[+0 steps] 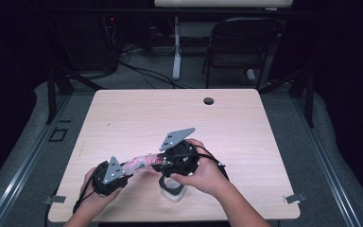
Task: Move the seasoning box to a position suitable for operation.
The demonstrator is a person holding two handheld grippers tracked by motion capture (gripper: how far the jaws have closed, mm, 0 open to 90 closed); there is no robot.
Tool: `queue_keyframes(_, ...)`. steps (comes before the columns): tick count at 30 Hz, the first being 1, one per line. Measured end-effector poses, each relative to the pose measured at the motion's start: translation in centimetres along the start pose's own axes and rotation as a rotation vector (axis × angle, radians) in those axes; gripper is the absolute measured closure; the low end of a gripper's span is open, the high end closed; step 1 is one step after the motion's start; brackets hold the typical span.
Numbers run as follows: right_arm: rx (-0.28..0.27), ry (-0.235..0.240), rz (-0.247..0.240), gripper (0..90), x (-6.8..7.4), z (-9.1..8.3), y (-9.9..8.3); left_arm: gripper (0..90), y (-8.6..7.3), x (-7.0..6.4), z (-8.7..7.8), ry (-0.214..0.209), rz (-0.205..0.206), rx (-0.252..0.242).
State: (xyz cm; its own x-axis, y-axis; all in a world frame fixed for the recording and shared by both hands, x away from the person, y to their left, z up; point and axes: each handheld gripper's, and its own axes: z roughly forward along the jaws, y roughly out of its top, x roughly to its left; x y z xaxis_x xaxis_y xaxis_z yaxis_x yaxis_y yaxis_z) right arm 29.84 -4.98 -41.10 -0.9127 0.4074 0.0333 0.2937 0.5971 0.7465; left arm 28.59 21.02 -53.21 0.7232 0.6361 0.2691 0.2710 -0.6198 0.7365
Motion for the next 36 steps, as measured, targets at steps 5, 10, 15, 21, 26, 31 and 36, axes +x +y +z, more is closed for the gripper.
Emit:
queue_keyframes(5,0.008,0.007,-0.014,79.0,0.0,0.0,-0.4,65.8,0.2,-0.2,-0.1,0.055,0.028,0.009)
queue_keyframes(10,0.015,-0.001,-0.003,87.3,-0.3,0.3,-1.2,65.9,0.4,-0.5,0.1,0.098,0.043,0.024)
queue_keyframes(15,0.01,-0.006,0.013,89.3,-0.5,0.5,-2.0,66.1,0.7,-0.9,0.2,0.145,0.062,0.038)
queue_keyframes(21,0.0,-0.002,0.029,89.9,-0.6,0.5,-2.9,66.2,1.1,-1.4,0.1,0.194,0.088,0.04)
queue_keyframes(26,-0.015,-0.001,0.043,90.0,-0.6,0.4,-3.9,66.3,1.3,-1.7,0.2,0.222,0.125,0.043)
queue_keyframes(31,-0.019,0.0,0.054,90.0,-0.6,0.5,-4.7,66.3,1.4,-2.1,0.4,0.233,0.144,0.051)
queue_keyframes(36,-0.026,-0.007,0.063,90.0,-0.5,0.5,-5.5,66.4,1.7,-2.2,0.6,0.24,0.178,0.054)
